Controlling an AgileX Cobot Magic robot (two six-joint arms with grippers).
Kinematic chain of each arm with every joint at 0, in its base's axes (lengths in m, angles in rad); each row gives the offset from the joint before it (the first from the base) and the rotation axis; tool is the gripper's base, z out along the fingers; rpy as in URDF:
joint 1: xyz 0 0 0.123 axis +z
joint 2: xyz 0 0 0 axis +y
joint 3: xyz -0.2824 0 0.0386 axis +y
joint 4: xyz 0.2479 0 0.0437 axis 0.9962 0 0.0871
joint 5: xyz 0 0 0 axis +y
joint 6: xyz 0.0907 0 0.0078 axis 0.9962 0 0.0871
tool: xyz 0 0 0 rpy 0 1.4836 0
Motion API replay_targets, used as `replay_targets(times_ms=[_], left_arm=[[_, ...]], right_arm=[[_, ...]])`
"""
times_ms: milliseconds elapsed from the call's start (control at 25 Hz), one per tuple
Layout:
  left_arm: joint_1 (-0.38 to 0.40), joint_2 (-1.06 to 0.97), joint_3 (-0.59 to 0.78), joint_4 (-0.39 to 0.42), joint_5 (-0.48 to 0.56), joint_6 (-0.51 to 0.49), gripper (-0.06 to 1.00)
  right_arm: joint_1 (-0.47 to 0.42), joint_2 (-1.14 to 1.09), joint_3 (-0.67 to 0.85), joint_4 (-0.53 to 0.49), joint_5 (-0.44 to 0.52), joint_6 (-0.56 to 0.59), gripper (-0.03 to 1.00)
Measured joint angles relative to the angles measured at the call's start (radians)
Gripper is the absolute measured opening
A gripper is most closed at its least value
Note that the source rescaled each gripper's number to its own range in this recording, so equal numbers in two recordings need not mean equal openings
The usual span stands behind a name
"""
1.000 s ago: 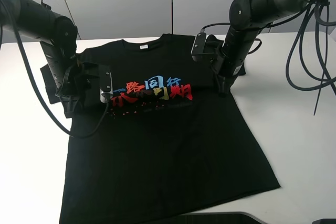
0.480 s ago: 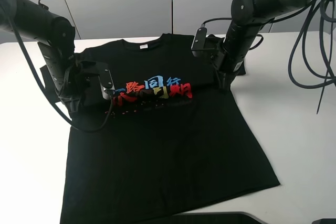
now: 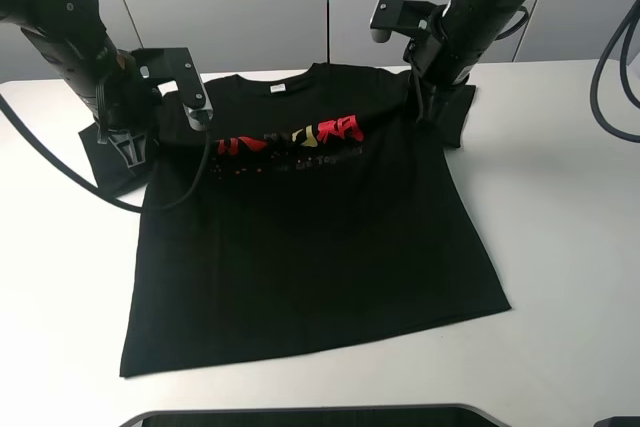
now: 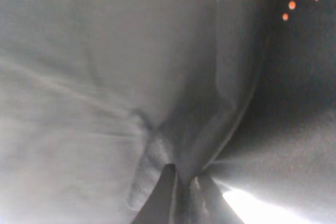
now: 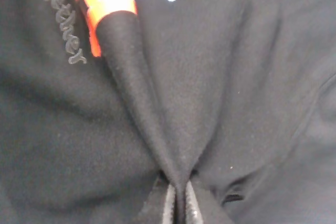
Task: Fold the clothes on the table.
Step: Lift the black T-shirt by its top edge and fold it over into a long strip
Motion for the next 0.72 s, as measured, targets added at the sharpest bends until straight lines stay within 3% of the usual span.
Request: replay_targets(times_ms=[240, 720], left_arm=[[0.000, -0.116, -0.057, 0.042, -0.048, -0.071, 0.00], [0.000, -0.180, -0.337, 0.103, -0.056, -0.146, 0.00]], right_arm=[[0.000, -0.109, 0.000, -0.016, -0.021, 0.000, 0.01], [0.000, -0.263, -0.037, -0.272, -0.210, 0.112, 0.01]])
